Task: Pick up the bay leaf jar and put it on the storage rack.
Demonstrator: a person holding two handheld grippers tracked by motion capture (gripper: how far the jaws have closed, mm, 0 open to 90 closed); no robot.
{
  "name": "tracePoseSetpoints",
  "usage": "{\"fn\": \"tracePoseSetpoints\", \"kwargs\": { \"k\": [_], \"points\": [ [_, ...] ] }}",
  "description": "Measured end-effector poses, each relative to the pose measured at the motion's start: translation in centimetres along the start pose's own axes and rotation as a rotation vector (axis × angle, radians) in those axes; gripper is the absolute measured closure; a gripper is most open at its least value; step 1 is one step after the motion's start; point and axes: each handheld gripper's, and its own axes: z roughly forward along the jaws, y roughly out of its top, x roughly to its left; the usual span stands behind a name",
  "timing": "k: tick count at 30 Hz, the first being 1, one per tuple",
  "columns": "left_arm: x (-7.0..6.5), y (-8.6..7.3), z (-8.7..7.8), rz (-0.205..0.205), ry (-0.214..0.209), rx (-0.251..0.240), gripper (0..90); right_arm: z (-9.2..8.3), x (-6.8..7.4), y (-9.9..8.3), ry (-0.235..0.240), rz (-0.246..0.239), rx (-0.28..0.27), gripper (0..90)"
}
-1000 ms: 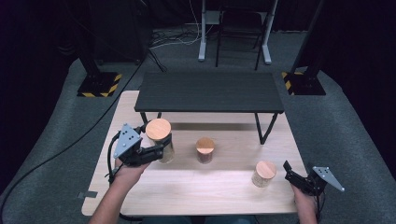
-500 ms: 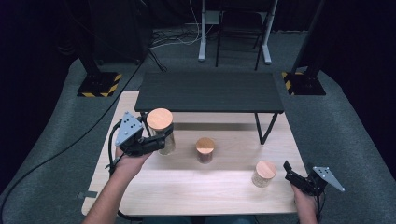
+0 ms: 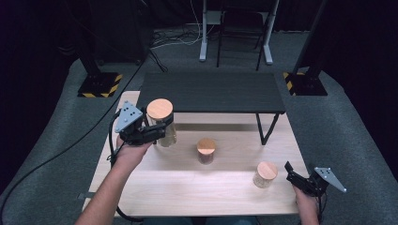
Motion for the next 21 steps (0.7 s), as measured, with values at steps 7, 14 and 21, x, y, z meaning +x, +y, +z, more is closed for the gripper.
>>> {"fn": "tracePoseSetpoints", "kwargs": {
  "k": [7,14,21],
  "points": [
    [-0.2,1.2,0.2,0.022,0.003,-0.005,24.7,0.0,0.0,0.0,0.0,0.0,0.0,0.4],
    [-0.1,2.6,0.3,0.026,0.016,-0.016,24.7,0.0,0.0,0.0,0.001,0.003,0.001,0.4],
    [0.1,3.9,0.4,0.024,0.018,-0.034,24.7,0.0,0.0,0.0,0.0,0.002,0.001,0.4]
  ]
}}
